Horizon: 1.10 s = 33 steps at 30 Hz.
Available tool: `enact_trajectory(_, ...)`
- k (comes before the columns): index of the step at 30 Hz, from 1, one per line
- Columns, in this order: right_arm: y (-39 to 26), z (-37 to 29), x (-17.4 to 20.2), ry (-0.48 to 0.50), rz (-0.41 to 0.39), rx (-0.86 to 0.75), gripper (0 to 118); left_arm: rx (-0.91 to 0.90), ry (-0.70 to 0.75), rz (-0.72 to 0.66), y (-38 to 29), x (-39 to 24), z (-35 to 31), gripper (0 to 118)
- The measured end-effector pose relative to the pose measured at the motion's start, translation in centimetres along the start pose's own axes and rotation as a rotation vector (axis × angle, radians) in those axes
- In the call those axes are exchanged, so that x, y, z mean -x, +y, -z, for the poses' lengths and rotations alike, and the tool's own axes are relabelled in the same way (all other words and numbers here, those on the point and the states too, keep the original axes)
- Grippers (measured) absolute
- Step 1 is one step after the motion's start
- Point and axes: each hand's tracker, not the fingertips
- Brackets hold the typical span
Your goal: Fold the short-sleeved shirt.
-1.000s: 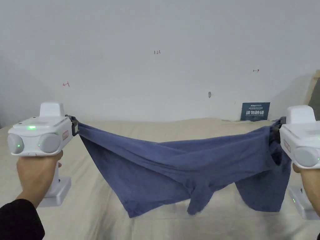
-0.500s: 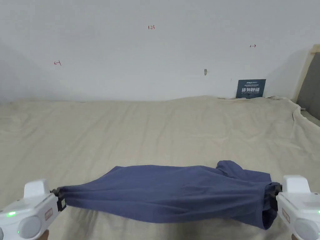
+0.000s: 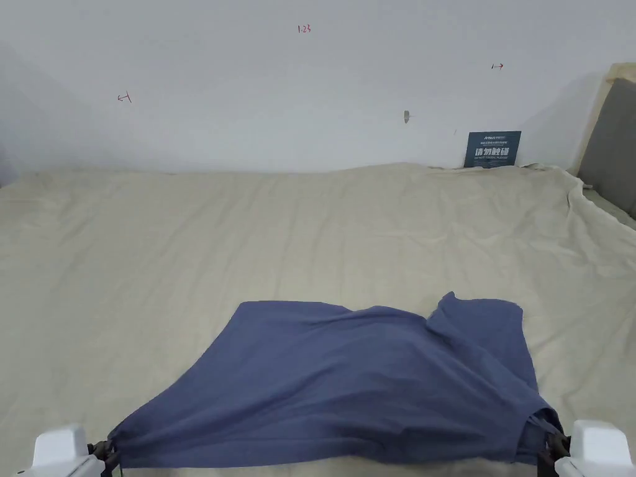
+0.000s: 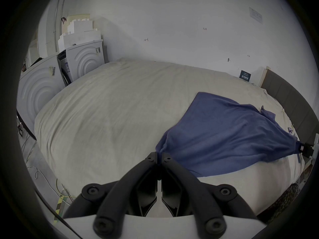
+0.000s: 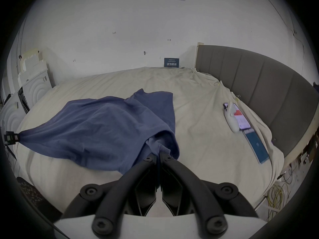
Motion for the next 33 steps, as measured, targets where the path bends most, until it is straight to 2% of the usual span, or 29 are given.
enact_trajectory(10,-3.6,-4.3,-0.6,0.014,0.026,0.004,1,0.038,0.022,0.011,-4.0,1.9,-2.7,0)
enact_trajectory(12,-4.2,-3.4,-0.4,-0.003,0.015,0.039,1,0.064,0.033,0.009,-4.4,1.8,-1.9,0)
enact_trajectory(18,-5.9,0.6,-0.6,-0.04,0.046,0.195,1,0.214,0.094,0.022,-5.4,1.0,2.4,1)
enact_trajectory(22,-6.6,3.1,-1.0,-0.009,0.068,0.324,1,0.278,0.118,-0.022,-6.1,0.8,4.3,1)
enact_trajectory(24,-6.3,2.9,-0.3,-0.004,0.062,0.33,1,0.273,0.128,-0.029,-5.8,0.6,4.4,3)
enact_trajectory(26,-5.9,2.9,0.1,-0.011,0.048,0.34,2,0.299,0.135,-0.024,-5.3,0.0,4.2,10)
enact_trajectory(27,-5.6,2.9,0.1,-0.008,0.043,0.35,6,0.302,0.133,-0.023,-5.1,-0.2,4.1,19)
enact_trajectory(28,-5.5,3.0,-0.2,-0.006,0.045,0.349,19,0.304,0.138,-0.02,-4.9,-0.3,4.0,32)
enact_trajectory(29,-5.2,2.8,-0.4,0.0,0.054,0.343,39,0.303,0.131,-0.017,-4.6,-0.4,3.7,51)
enact_trajectory(30,-4.8,2.5,-0.4,0.008,0.064,0.336,64,0.301,0.117,-0.02,-4.3,-0.5,3.4,79)
enact_trajectory(31,-4.2,2.2,-0.4,0.013,0.071,0.329,73,0.298,0.089,-0.03,-3.9,-0.7,3.1,94)
enact_trajectory(32,-3.2,1.0,0.1,0.013,0.086,0.295,74,0.285,0.06,-0.045,-3.4,-1.0,2.6,102)
enact_trajectory(33,-2.3,0.1,0.3,0.003,0.103,0.238,74,0.253,0.044,-0.056,-2.8,-1.5,1.9,103)
